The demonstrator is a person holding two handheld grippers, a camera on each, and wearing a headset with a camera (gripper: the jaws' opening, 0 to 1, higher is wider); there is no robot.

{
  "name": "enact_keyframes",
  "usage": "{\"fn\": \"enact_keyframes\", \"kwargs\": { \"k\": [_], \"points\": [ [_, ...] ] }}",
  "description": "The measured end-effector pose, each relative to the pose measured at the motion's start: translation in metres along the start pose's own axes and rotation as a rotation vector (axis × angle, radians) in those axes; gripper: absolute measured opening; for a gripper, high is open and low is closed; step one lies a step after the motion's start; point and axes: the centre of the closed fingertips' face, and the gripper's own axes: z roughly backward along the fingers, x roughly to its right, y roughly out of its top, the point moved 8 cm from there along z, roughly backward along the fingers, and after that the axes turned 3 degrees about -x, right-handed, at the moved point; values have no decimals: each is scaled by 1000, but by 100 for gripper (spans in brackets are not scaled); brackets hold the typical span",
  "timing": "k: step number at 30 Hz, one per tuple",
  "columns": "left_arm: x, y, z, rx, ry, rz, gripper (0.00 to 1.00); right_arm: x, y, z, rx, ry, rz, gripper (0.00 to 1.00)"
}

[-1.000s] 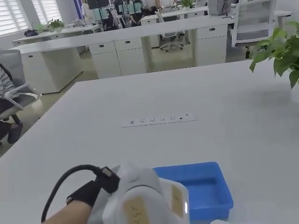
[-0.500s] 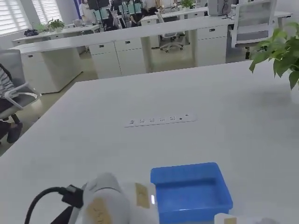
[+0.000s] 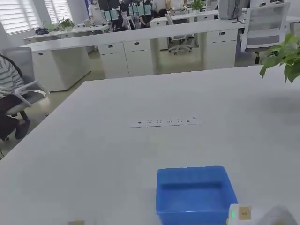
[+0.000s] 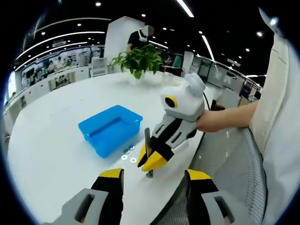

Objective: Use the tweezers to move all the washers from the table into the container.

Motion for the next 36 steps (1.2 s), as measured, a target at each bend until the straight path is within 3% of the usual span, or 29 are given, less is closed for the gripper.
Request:
{"fn": "enact_keyframes", "kwargs": {
  "k": [4, 7, 11, 13, 14, 15, 18, 23, 25, 27, 30, 36],
  "points": [
    [-3, -9, 9, 65, 107, 49, 63, 7, -1, 5, 39, 2, -113, 3],
    [-4, -13, 11, 96, 163, 43, 74, 10, 1, 11, 82, -3, -153, 3],
    [-3, -11, 11, 200, 189, 124, 78, 13, 1, 16, 97, -18, -179, 3],
    [-6, -11, 10, 219, 195, 143, 83, 15, 0, 18, 102, -26, -189, 3],
    [-7, -10, 11, 224, 211, 142, 85, 16, -1, 20, 105, -33, -196, 3],
    [-12, -8, 12, 259, 254, 134, 88, 17, -1, 21, 107, -36, -200, 3],
    [-14, -5, 17, 340, 296, 146, 96, 21, -2, 31, 121, -59, -212, 3],
    [-14, 0, 23, 445, 401, 42, 98, 29, 1, 47, 125, -99, -227, 3],
    [-14, 2, 24, 457, 429, 11, 98, 31, 8, 56, 141, -109, -223, 3],
    [-15, 4, 28, 500, 438, 19, 98, 34, 19, 65, 164, -123, -206, 3],
    [-17, 6, 33, 579, 423, 86, 96, 40, 38, 74, 188, -151, -162, 4],
    [-17, 7, 33, 583, 429, 86, 97, 61, 63, 80, 194, -189, -106, 4]
  ]
}}
